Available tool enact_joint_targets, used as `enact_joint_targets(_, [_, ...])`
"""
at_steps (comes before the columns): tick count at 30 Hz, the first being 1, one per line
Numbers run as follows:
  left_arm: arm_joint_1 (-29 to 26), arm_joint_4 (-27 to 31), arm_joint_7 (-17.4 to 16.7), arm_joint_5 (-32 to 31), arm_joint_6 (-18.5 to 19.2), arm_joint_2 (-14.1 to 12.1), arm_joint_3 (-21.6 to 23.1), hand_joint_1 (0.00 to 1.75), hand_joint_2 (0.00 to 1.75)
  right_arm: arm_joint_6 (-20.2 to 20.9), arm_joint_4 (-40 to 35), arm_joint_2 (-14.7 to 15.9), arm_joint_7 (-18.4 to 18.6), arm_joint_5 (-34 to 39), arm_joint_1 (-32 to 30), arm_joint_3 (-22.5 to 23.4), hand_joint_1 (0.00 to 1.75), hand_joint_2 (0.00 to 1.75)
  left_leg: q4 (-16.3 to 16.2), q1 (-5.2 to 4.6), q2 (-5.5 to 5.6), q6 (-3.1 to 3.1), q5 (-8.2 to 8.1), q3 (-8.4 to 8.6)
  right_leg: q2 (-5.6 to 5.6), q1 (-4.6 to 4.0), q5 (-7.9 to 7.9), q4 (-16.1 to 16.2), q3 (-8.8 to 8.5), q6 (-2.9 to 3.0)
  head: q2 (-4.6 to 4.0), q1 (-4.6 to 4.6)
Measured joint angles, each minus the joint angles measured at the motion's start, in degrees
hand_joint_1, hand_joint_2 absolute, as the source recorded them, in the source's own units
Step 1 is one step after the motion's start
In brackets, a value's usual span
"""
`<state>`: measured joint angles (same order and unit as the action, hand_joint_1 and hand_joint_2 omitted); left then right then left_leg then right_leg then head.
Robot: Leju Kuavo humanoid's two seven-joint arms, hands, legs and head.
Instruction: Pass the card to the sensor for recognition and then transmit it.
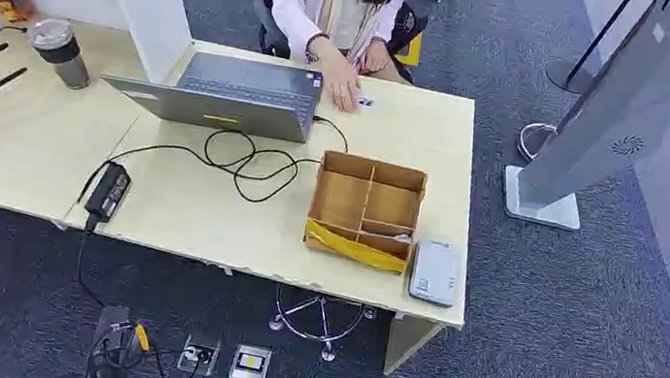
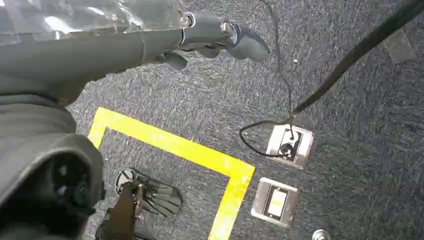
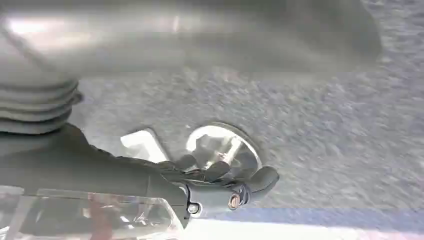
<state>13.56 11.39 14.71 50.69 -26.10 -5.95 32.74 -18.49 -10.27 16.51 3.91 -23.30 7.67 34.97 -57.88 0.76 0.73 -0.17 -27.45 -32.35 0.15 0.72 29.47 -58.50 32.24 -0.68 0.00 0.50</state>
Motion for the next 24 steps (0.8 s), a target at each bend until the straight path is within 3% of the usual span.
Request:
enact_joint_targets(7, [-0.17, 0.00, 0.52, 0.13, 0.96, -0.46, 0.28, 0.00, 0.00, 5.29, -0.15, 6.32, -10.50, 1.35, 1.55, 1.57, 0.00, 1.75, 0.00, -0.10, -0.01, 0.01, 0.00, -0.06, 0.01, 0.11, -0.05, -0.01, 0.00, -0.07, 0.00, -0.02])
enact_joint_targets(10, [-0.17, 0.00, 0.63, 0.09, 1.53, -0.66, 0.35, 0.00, 0.00, 9.05, -0.92, 10.91, -15.39, -1.62, 6.17, 1.64, 0.00, 1.75, 0.00, -0.12, -0.28, 0.05, 0.03, -0.03, 0.32, 0.14, -0.18, -0.02, 0.07, -0.21, 0.00, 0.00])
enact_joint_targets(13, [0.15, 0.02, 0.96, -0.04, 2.14, -0.63, 0.44, 0.00, 0.00, 10.71, -1.62, 13.85, -17.11, -3.80, 10.85, 1.57, 0.00, 1.75, -0.01, -0.14, -0.28, 0.21, 0.13, 0.01, 0.33, 0.16, -0.22, 0.00, 0.05, -0.26, 0.00, 0.07])
enact_joint_targets(17, [0.19, 0.07, 1.01, -0.77, 3.08, -0.70, 0.57, 0.00, 0.00, 10.36, -2.49, 15.95, -20.26, -5.55, 15.12, 0.48, 0.00, 1.75, -0.02, -0.15, -0.15, 0.23, 0.17, -0.09, 0.17, 0.16, -0.25, -0.02, 0.04, -0.25, 0.00, 0.00])
enact_joint_targets(24, [1.65, 0.31, 1.01, -1.64, 4.02, -0.63, 1.42, 0.00, 0.00, 12.42, -4.50, 15.97, -23.58, -6.73, 22.82, -3.13, 0.00, 1.75, -0.02, -0.14, -0.13, 0.23, 0.19, -0.06, 0.16, 0.15, -0.27, -0.03, 0.03, -0.25, 0.00, 0.00])
